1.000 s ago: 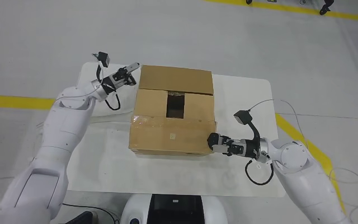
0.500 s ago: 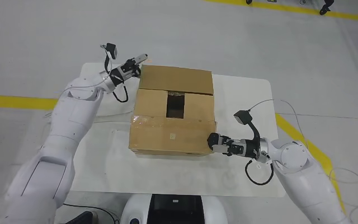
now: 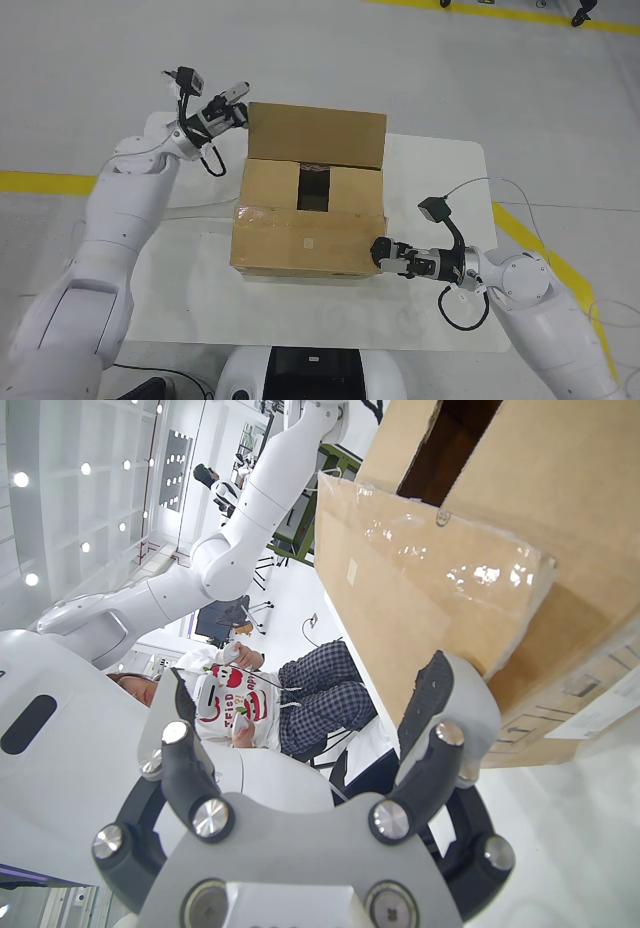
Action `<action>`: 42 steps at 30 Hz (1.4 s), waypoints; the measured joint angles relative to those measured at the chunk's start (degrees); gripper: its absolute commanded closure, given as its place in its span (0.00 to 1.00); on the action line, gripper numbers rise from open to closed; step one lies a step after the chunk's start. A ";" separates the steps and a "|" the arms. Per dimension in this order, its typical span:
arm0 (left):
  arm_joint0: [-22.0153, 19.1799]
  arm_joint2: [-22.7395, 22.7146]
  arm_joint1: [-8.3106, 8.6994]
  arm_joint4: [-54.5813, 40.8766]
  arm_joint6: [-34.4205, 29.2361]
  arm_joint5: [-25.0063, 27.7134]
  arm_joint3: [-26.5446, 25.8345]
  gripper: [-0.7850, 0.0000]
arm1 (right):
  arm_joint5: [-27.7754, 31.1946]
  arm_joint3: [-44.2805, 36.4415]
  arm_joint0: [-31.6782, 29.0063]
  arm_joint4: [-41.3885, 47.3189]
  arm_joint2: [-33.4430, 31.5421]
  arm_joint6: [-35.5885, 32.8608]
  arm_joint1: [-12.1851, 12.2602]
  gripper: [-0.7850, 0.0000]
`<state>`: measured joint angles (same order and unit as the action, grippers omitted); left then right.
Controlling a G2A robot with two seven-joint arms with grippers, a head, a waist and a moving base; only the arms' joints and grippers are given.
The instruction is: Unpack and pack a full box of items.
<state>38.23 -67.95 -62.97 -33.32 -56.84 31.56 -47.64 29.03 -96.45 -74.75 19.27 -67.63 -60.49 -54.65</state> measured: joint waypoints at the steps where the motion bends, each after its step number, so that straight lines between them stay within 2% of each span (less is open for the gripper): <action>1: 0.40 -0.65 0.16 -1.16 -1.14 0.02 -0.77 0.00 | 0.00 0.00 0.00 0.00 0.00 0.00 0.00 0.00; 8: 4.56 -5.69 1.70 -6.64 -8.97 -0.71 -8.31 0.00 | 0.00 0.00 0.00 0.00 0.00 0.00 0.00 0.00; 15: 9.47 -9.60 2.97 -10.40 -15.92 -4.08 -15.54 0.00 | 0.00 0.00 0.00 0.00 0.00 0.00 0.00 0.00; 19: 11.54 -11.04 3.49 -10.96 -18.46 -5.66 -18.30 0.00 | 0.00 0.00 0.00 0.00 0.00 0.00 0.00 0.00; 21: 12.17 -11.10 3.77 -11.35 -21.77 -8.09 -19.33 0.00 | 0.00 0.00 0.00 0.00 0.00 0.00 0.00 0.00; 24: 12.77 -11.34 4.18 -11.46 -26.88 -11.16 -19.14 0.00 | 0.00 0.00 0.00 0.00 0.00 0.00 0.00 0.00; 27: 13.41 -11.62 4.43 -11.94 -29.11 -13.16 -18.36 0.00 | 0.00 0.00 0.00 0.00 0.00 0.00 0.00 0.00; 35: 14.94 -12.92 5.23 -9.79 -30.64 -14.75 -18.18 0.00 | -0.01 -0.02 -0.01 0.01 0.01 0.01 0.00 0.00; 42: 14.79 -11.31 5.26 -8.10 -31.11 -15.22 -16.57 0.00 | -3.03 -0.49 2.38 3.28 1.19 0.12 -0.47 0.00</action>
<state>53.02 -79.26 -57.72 -41.42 -87.95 16.33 -64.21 26.01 -96.94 -72.36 22.55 -66.43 -60.37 -55.11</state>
